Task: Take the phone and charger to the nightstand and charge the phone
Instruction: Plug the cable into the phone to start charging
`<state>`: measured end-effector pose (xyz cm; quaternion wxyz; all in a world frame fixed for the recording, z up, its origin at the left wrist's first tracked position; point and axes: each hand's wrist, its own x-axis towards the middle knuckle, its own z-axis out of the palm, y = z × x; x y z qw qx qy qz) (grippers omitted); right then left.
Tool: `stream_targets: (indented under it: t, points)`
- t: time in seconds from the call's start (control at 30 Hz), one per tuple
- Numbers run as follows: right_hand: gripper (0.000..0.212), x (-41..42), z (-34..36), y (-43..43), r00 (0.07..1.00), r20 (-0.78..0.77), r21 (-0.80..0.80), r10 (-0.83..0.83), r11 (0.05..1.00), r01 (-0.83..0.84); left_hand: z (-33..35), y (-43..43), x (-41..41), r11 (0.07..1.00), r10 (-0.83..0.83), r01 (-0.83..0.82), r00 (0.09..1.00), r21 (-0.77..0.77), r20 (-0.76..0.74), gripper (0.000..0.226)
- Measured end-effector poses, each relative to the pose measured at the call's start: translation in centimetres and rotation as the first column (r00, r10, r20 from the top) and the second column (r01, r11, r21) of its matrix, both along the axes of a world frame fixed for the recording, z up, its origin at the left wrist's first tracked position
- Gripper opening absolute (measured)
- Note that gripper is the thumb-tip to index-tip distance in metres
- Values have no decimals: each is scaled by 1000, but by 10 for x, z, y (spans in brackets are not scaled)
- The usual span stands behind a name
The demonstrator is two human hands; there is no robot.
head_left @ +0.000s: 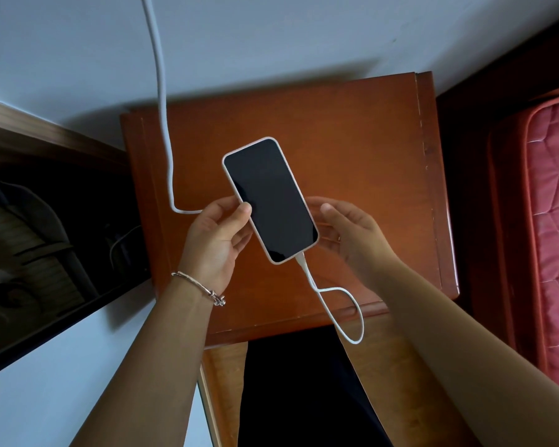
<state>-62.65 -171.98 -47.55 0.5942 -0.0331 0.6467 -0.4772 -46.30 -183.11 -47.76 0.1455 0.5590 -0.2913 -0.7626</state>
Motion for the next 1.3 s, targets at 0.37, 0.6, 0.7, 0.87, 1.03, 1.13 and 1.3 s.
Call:
stream_targets:
  t: [0.37, 0.6, 0.7, 0.87, 1.03, 1.13, 1.3]
  points:
    - [30, 13, -2, -11, 987, -150, -21, 52, 998, -55, 1, 11, 2, 996, -66, 67, 997, -50, 36, 22]
    - [29, 19, -9, -5, 988, -155, -7, 12, 1000, -13, -1, 14, 3, 996, -85, 86, 995, -26, 51, 33]
    - [28, 20, -9, -5, 987, -162, -10, 12, 1000, -13, 0, 13, 4, 996, -81, 83, 995, -21, 55, 32]
    - [26, 20, -9, -5, 981, -192, 14, 5, 1000, -2, 0, 13, 4, 996, -79, 81, 995, -32, 64, 30]
    - [21, 21, -12, -3, 978, -210, 50, 5, 999, 6, 0, 14, 3, 995, -82, 85, 995, -52, 64, 27]
    - [15, 22, -14, -2, 975, -221, 73, 11, 997, 5, 0, 15, 3, 991, -102, 109, 991, -75, 86, 23]
    - [16, 23, -15, -2, 971, -238, 84, 13, 996, 8, 0, 16, 1, 993, -84, 93, 991, -79, 108, 20]
